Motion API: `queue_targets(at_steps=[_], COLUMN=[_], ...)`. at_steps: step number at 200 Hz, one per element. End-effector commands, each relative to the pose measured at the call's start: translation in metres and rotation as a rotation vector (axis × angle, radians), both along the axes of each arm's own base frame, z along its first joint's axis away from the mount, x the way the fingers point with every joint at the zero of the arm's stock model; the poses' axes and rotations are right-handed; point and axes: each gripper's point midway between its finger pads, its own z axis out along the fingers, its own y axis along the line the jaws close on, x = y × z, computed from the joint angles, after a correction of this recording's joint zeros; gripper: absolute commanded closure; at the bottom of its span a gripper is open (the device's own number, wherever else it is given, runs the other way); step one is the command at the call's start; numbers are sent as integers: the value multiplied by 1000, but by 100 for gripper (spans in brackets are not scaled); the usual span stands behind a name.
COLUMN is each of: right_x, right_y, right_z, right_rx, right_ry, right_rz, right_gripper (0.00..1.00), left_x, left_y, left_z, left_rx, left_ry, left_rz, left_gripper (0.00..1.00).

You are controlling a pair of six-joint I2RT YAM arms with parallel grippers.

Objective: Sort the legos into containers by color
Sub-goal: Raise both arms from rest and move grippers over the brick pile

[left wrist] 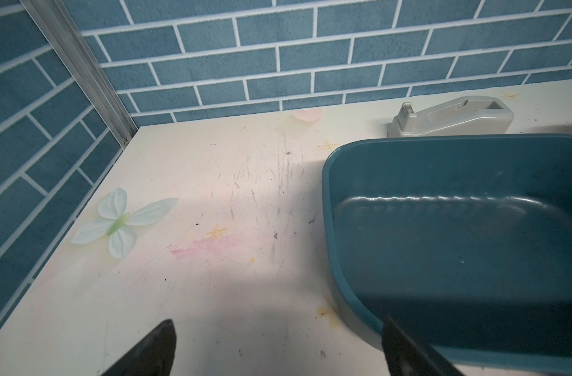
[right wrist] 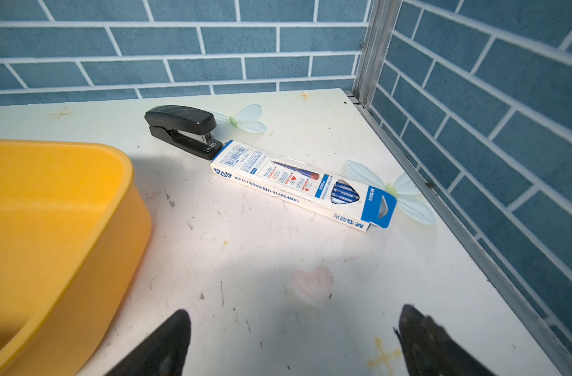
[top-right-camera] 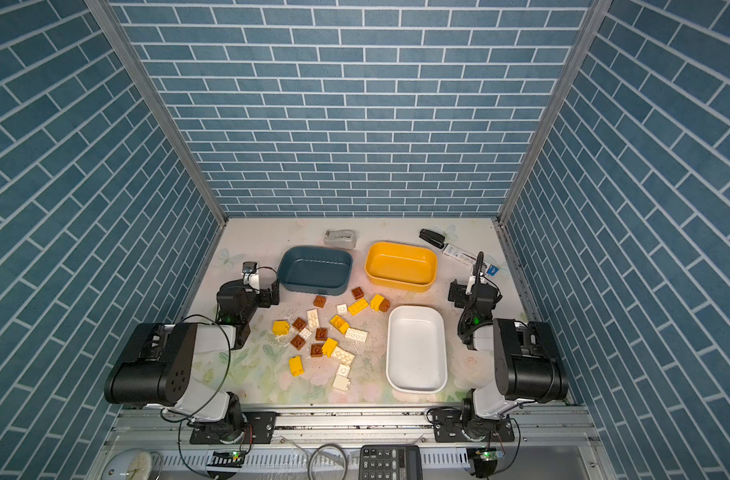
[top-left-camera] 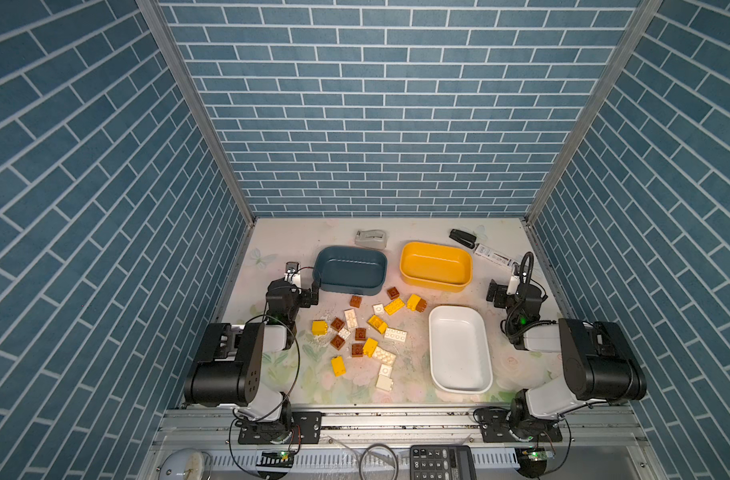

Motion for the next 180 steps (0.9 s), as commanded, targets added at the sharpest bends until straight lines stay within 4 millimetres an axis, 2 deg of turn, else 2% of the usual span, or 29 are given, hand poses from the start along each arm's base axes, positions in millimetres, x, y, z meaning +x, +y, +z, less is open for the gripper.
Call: queue_targets(at_steps=[1,62,80,94,120,137,154,159,161,166,180], right_x=[4,3,-1,-5,-10,-15,-21,-23,-24,-27,-35], right_y=[0,-2,-1,3,15,25,41,46,48,53,66], right_z=[1,2,11,20,40,57,71,75,76,80,88], right_rx=[6,21,21,23,19,30,49,56,60,68,98], right_ry=[1,-6,-35,-32,-39,-47,-31,-24,-20,-15,13], right_rz=[1,7,14,36,110,167,260,286,298,324,395], right_gripper=[1,1,1,1,1,1,2,2,2,2,3], left_x=[1,-1,-3,-4,-7,-11,-21,-28,-27,-31,-43], left_y=[3,0,-3,-4,-3,-1,-4,-5,-6,-7,-10], left_z=[1,4,17,35,71,87,97,91,99,102,100], left_rx=[-3,-4,0,0,-33,-79,-111,-108,-110,-118,-159], left_ry=[-8,-9,-2,2,-2,39,105,146,139,152,212], left_rz=[10,-8,-29,-30,-16,29,70,79,80,93,122], left_gripper=[0,0,0,0,0,0,0,0,0,0,0])
